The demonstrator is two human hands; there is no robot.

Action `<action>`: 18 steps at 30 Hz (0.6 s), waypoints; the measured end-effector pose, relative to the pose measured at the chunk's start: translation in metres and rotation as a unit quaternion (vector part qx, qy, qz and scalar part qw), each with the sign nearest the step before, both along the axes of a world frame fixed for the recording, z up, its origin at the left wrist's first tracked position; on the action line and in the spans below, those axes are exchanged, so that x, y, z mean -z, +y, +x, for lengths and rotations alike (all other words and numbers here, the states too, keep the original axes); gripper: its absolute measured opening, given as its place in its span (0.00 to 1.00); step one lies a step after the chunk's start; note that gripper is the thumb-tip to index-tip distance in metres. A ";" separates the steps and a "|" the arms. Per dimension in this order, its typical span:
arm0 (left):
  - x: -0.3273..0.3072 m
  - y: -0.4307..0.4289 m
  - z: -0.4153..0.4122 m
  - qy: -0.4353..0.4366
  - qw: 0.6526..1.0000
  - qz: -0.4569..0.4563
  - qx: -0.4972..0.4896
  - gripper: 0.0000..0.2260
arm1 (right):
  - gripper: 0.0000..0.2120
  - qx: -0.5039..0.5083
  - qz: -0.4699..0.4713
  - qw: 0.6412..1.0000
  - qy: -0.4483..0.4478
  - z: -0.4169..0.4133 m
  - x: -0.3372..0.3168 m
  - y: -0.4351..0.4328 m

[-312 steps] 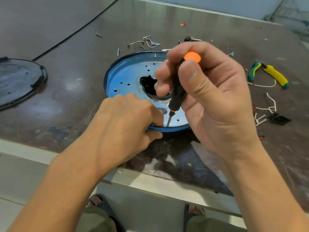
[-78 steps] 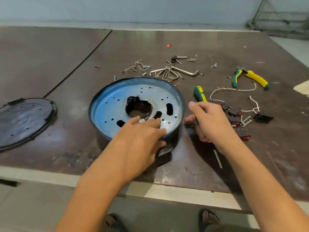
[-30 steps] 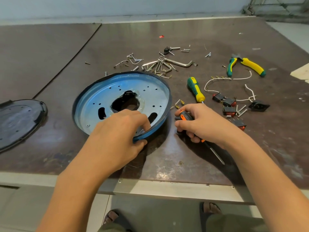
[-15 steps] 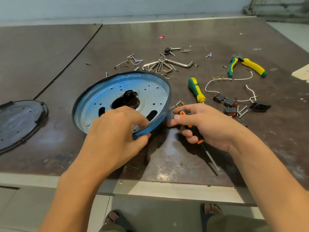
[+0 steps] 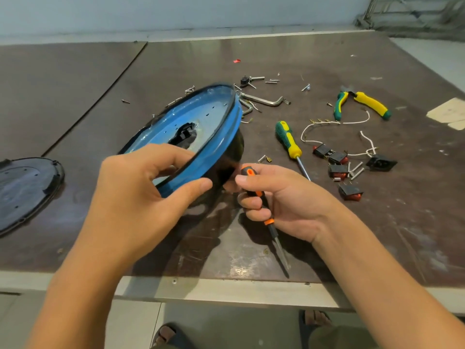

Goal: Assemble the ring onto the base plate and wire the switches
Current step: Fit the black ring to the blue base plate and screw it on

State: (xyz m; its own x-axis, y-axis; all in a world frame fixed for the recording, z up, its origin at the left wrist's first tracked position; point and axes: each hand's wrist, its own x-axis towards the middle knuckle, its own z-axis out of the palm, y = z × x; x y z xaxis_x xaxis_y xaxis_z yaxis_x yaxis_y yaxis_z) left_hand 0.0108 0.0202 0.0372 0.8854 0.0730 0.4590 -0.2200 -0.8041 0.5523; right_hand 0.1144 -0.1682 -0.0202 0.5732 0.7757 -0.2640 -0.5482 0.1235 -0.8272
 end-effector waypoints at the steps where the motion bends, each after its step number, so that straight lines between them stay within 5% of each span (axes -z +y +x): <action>1: -0.001 0.000 0.000 -0.004 1.000 -0.003 -0.001 0.13 | 0.09 -0.003 0.011 1.000 -0.028 -0.001 -0.002 0.002; 6: -0.005 -0.005 -0.001 -0.051 0.998 -0.033 -0.033 0.10 | 0.15 0.080 0.024 0.986 -0.144 -0.007 -0.015 0.010; 14: -0.015 -0.005 -0.008 -0.101 0.981 -0.160 -0.052 0.03 | 0.04 0.152 0.066 0.958 -0.234 -0.028 -0.039 0.020; 18: -0.012 -0.001 -0.008 -0.103 0.973 -0.196 -0.063 0.09 | 0.11 0.179 0.065 0.940 -0.282 -0.039 -0.050 0.026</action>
